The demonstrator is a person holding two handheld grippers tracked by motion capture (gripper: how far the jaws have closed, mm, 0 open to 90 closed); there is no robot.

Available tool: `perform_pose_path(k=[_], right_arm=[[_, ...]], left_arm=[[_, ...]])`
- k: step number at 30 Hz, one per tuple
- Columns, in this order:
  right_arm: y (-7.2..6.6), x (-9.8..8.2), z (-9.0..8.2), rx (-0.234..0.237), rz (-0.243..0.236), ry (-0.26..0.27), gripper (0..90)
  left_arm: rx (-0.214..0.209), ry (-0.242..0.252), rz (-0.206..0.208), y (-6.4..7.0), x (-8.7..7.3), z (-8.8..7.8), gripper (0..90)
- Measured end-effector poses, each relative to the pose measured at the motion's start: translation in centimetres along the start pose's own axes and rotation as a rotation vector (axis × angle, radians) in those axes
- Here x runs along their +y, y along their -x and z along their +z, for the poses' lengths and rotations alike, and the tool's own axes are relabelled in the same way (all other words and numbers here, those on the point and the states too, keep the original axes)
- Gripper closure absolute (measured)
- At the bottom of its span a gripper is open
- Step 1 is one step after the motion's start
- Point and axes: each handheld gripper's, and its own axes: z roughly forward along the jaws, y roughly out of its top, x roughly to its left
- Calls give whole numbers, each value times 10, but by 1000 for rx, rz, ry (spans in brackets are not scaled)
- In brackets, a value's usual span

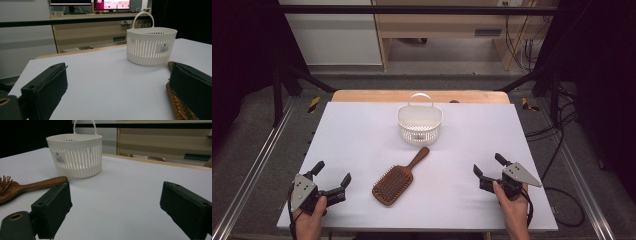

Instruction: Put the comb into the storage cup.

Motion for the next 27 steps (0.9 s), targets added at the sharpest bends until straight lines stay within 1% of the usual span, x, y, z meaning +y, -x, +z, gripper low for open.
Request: perform_pose_path(k=[5, 8, 11, 15, 16, 18, 19, 20, 21, 23, 24, 26, 27], right_arm=[[0, -1, 1, 8, 16, -27, 104], [-4, 0, 1, 6, -11, -22, 122], [-9, -1, 1, 17, -20, -39, 113], [-11, -2, 4, 25, -17, -51, 114], [-11, -2, 5, 26, -10, -65, 117], [-13, -1, 6, 17, -6, -75, 114], [-14, 0, 6, 0, -15, -80, 116], [-14, 0, 6, 0, -15, -80, 116], [-18, 2, 6, -19, -41, -78, 120], [-22, 6, 7, -10, -42, -75, 130], [-24, 8, 8, -9, -45, -84, 146], [-29, 10, 11, -1, -60, -96, 203], [-32, 12, 13, 9, -76, -107, 229]], left_arm=[[8, -2, -5, -1, 0, -1, 18], [6, -7, -4, 1, -1, -3, 18], [3, -9, 1, 2, -1, -4, 18], [1, -14, 0, 1, -2, -4, 18], [0, -17, -4, 1, -2, -3, 18], [0, -19, -2, 1, -2, -3, 18], [0, -22, -1, 2, -2, -3, 18], [0, -22, -1, 2, -2, -3, 18], [-3, -27, 5, 2, -2, -3, 18], [-1, -30, 8, 3, -2, -3, 18], [-2, -31, 7, 3, -2, -4, 18], [-2, -31, 7, 3, -2, -3, 18], [-2, -29, 7, 3, -2, -4, 18]])
